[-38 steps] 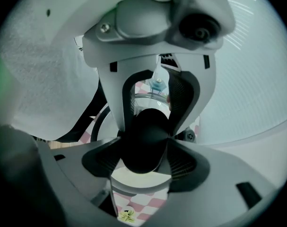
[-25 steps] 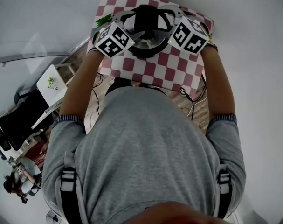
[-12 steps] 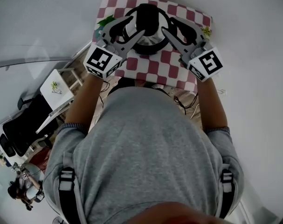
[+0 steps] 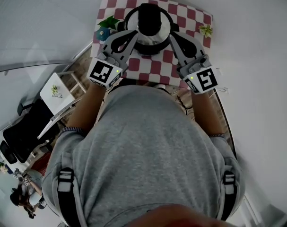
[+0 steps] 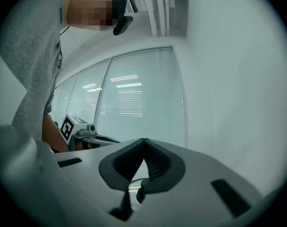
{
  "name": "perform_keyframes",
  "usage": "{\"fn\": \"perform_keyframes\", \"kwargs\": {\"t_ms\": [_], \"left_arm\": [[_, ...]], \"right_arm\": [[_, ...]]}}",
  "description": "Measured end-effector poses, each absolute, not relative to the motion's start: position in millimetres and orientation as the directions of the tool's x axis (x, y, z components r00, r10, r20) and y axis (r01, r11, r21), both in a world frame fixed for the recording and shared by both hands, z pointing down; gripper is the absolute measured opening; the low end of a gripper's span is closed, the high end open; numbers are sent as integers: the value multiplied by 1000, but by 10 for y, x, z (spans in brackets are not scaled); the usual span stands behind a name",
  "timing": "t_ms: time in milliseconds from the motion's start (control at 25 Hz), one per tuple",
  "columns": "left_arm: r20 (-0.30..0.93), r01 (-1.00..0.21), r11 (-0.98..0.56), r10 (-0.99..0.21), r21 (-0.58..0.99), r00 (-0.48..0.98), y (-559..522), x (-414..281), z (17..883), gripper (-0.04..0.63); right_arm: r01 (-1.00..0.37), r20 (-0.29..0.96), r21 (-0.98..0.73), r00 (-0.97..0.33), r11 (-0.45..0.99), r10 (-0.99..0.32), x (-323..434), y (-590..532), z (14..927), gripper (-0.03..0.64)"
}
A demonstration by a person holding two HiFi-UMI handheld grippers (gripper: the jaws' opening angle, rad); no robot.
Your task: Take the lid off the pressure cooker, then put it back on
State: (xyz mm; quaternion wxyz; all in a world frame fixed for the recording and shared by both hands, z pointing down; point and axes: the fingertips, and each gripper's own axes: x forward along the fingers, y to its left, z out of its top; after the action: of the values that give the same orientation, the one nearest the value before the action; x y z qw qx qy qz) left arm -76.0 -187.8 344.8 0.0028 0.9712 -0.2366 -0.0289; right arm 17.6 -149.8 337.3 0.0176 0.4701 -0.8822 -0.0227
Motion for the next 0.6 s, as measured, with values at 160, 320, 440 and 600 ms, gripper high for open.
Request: {"fn": "perform_keyframes", "kwargs": {"t_ms": [160, 320, 440, 600], "left_arm": [[-44, -455, -890, -455, -5, 890, -1904, -755, 3533, 17], [-49, -470, -883, -470, 16, 881, -1962, -779, 3500, 18], [-64, -465, -885, -465, 8, 883, -1995, -746, 3449, 18], [-58, -456, -890, -456, 7, 888, -1998, -716, 3454, 18]], "right_arm": [[-850, 31, 74, -521, 522, -853, 226, -1548, 3445, 6], [-845, 58, 102, -521, 524, -851, 185, -1561, 3482, 6], [-840, 68, 132, -521, 526, -851, 154, -1594, 3463, 6], [-838, 62, 130, -526, 530, -848, 118, -1610, 3450, 6]]}}
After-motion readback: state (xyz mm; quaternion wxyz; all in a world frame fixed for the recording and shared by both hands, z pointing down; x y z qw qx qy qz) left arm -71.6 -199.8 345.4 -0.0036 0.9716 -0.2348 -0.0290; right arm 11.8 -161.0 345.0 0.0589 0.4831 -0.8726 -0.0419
